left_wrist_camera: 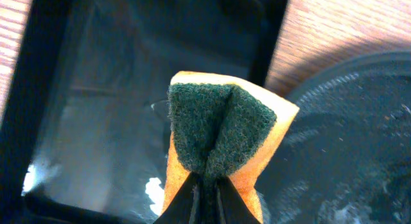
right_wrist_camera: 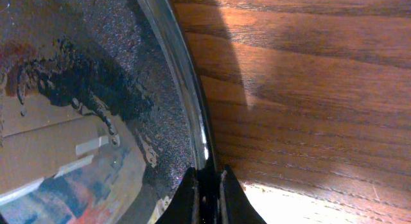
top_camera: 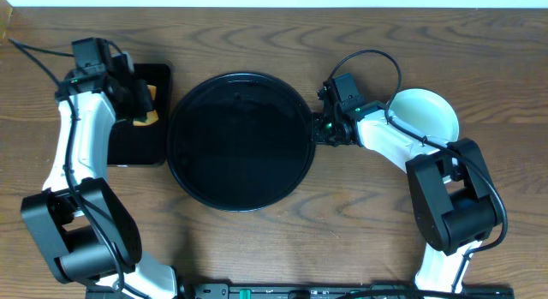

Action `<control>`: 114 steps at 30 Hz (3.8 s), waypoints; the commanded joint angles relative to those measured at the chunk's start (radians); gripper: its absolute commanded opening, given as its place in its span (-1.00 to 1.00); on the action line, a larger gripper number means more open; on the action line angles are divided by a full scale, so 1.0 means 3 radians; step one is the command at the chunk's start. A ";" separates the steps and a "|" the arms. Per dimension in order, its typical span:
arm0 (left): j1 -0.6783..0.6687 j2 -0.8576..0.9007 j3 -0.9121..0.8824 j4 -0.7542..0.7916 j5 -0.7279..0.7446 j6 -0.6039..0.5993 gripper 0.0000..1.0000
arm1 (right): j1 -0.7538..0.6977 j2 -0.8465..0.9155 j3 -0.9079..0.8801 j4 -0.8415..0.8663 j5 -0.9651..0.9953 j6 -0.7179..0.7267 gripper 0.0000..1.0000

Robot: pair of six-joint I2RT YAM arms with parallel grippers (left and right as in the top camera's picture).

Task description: Clean dirty plates on tray and stack at the side

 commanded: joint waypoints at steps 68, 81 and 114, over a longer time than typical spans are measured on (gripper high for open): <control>0.0159 -0.0792 -0.0010 -0.0589 0.0146 -0.0248 0.58 | -0.0618 -0.3639 0.0459 -0.2197 0.1166 -0.0888 0.99; 0.0159 -0.0792 -0.0010 -0.0589 0.0146 -0.0248 0.59 | -0.1144 -0.4500 -0.1205 -0.0671 0.1166 -0.0936 0.98; 0.0159 -0.0792 -0.0010 -0.0589 0.0146 -0.0248 0.59 | -0.1183 -0.6616 -0.3997 0.1006 0.0949 -0.1162 0.98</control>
